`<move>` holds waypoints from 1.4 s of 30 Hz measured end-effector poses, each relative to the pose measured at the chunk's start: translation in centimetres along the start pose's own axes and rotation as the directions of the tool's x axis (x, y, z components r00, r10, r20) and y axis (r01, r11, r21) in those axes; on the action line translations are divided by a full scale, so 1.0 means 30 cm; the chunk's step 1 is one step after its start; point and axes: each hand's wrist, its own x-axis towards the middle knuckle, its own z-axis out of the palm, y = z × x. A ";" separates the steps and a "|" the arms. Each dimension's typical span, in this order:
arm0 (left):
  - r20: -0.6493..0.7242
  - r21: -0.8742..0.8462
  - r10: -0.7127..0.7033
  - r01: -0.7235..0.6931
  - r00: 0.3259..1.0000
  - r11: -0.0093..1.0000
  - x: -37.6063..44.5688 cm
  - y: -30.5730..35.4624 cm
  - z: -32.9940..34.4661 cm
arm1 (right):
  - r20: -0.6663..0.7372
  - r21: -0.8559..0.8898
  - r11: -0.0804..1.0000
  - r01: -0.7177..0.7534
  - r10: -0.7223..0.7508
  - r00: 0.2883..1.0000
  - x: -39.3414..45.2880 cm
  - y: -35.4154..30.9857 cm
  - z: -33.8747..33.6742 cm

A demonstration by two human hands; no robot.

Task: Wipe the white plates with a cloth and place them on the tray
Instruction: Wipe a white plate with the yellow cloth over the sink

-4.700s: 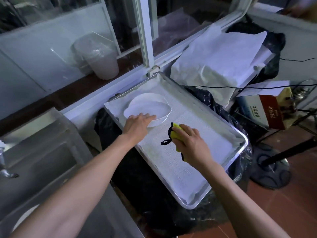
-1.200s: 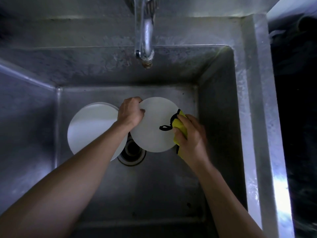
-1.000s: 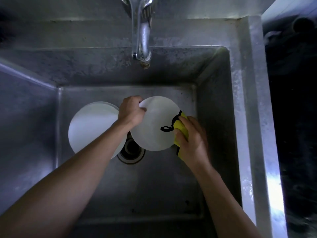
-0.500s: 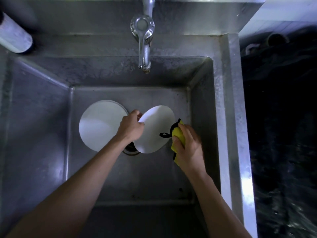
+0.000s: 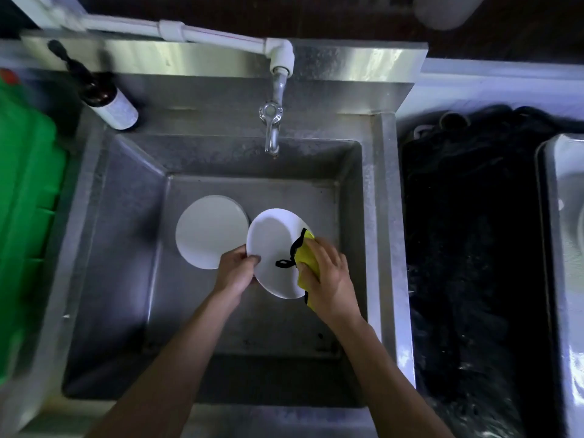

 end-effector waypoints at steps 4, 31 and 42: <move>0.054 -0.225 -0.038 0.049 0.998 0.973 -0.120 0.020 -0.030 | 0.019 -0.034 0.994 0.109 -0.108 0.994 -0.014 -0.074 -0.043; 0.272 -0.557 0.262 -0.071 0.926 0.827 -0.349 0.111 -0.253 | 0.207 -0.580 0.735 0.352 -0.285 0.936 -0.170 -0.348 -0.136; 0.404 -0.454 0.297 -0.092 0.865 0.886 -0.321 0.113 -0.315 | 0.185 -0.577 0.752 0.317 -0.258 0.948 -0.129 -0.453 -0.064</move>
